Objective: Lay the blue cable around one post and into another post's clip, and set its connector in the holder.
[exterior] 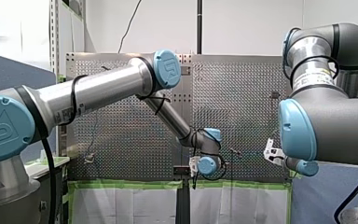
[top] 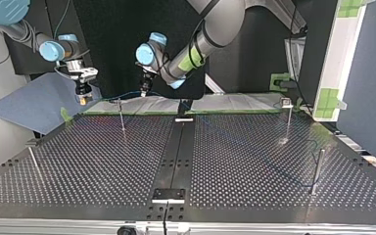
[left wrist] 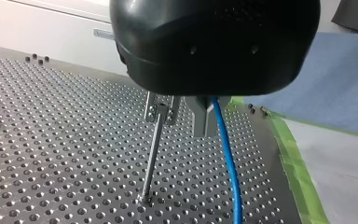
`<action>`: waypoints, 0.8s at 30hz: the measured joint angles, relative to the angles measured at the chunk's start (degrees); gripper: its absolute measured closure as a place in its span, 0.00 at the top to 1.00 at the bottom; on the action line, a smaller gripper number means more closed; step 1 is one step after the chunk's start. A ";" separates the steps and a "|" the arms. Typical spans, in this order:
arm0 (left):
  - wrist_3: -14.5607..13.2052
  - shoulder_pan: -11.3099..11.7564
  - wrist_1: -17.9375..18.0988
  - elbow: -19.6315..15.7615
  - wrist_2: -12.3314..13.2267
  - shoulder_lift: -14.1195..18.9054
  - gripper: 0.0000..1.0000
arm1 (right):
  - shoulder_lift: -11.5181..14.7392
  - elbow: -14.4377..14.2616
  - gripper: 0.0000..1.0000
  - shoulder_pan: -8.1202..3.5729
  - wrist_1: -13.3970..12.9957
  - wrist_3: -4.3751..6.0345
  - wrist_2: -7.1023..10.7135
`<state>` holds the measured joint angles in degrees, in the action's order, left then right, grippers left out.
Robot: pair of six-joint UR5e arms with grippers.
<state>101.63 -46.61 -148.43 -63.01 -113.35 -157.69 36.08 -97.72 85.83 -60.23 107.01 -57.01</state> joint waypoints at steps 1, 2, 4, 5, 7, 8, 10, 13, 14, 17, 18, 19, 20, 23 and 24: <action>0.05 0.05 -0.01 0.04 0.24 0.00 0.00 | -0.06 0.07 0.00 0.00 0.01 -0.01 0.01; 0.10 0.10 -0.01 0.09 0.45 0.00 0.00 | -0.10 0.15 0.00 0.00 0.03 -0.01 0.02; 0.22 0.25 -0.05 0.42 0.80 -0.01 0.00 | -0.14 0.36 0.00 0.00 0.08 0.02 0.04; 0.27 0.32 -0.08 0.63 0.89 -0.01 0.00 | -0.15 0.46 0.00 0.00 0.10 0.03 0.04; 0.39 0.52 -0.16 1.16 1.03 -0.01 0.00 | -0.16 0.69 0.00 0.00 0.15 0.08 0.05; 0.44 0.63 -0.21 1.37 1.13 -0.03 0.00 | -0.17 0.77 0.00 0.00 0.17 0.11 0.05; 0.58 0.92 -0.41 1.76 1.52 -0.08 0.00 | -0.16 0.99 0.00 0.00 0.29 0.17 0.05; 0.81 1.45 -0.64 2.03 2.08 -0.13 0.00 | -0.19 1.20 0.00 0.00 0.49 0.21 0.05; 0.87 1.63 -0.69 2.06 2.29 -0.14 0.00 | -0.20 1.24 0.00 0.00 0.52 0.21 0.05; 0.98 2.15 -0.92 2.09 2.89 -0.17 0.00 | -0.22 1.35 0.00 0.03 0.51 0.27 0.05; 1.02 2.33 -1.01 2.10 3.11 -0.20 0.00 | -0.21 1.39 0.00 0.07 0.48 0.29 0.05; 1.04 2.45 -1.06 2.10 3.29 -0.23 0.00 | -0.21 1.43 0.00 0.11 0.50 0.30 0.05; 1.07 2.56 -1.09 2.12 3.48 -0.24 0.00 | -0.21 1.49 0.00 0.15 0.52 0.30 0.05; 1.19 2.96 -1.22 2.27 4.15 -0.25 0.00 | -0.22 1.65 0.00 0.23 0.63 0.32 0.05; 1.27 3.09 -1.32 2.34 4.44 -0.25 0.00 | -0.23 1.69 0.00 0.24 0.66 0.32 0.02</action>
<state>102.90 -43.53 -149.75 -60.68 -108.91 -157.95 35.86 -96.03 86.06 -59.58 107.33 -56.99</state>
